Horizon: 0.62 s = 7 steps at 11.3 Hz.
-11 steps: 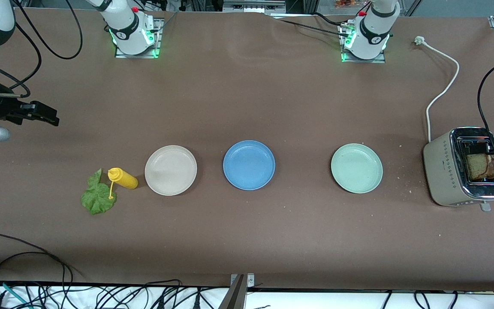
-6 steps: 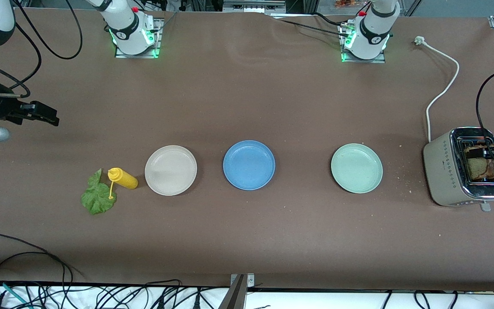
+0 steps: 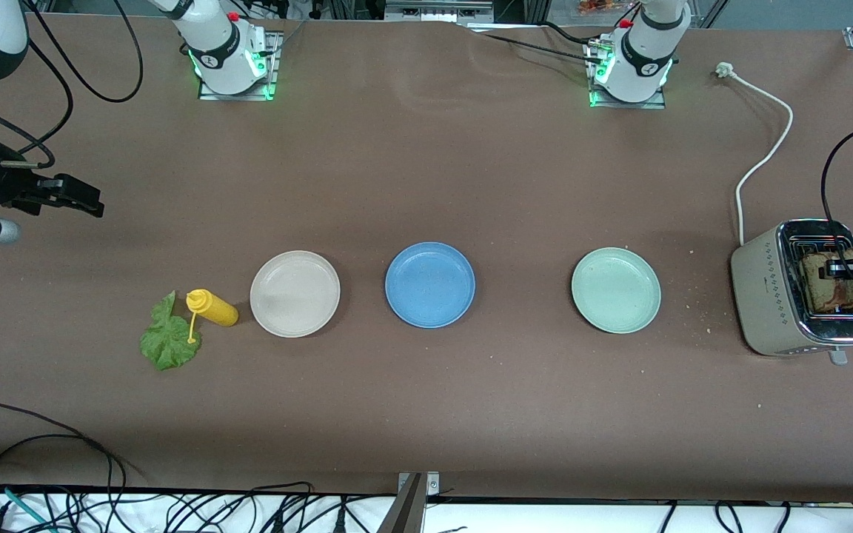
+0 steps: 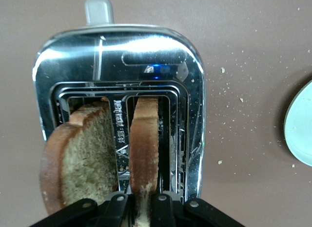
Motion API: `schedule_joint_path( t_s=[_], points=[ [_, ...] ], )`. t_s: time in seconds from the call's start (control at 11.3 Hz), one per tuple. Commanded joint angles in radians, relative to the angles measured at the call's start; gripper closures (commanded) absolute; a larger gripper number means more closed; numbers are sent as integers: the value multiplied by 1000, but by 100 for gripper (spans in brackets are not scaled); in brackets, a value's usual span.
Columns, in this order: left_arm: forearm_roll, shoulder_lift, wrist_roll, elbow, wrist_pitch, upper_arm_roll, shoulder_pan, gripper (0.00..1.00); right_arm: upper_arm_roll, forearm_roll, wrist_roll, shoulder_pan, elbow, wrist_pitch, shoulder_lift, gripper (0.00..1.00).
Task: Make sandwich in blue plate with both arms
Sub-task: 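Grasp one bread slice with the left gripper and lift it out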
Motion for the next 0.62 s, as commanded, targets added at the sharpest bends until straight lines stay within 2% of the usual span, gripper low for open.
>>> schedule_joint_path(
  t_s=[0.0,0.18,0.53],
  points=[
    [27,-59,51,24,-22,-13,0,100,2,4,-9,-2,10,-13,-2,0],
    [25,-117,54,28,-100,-42,-11,100,2,1,-11,-3,10,-10,-2,0],
    [27,-165,45,122,-314,-212,-11,100,-2,6,0,-8,10,-5,-1,0]
  ],
)
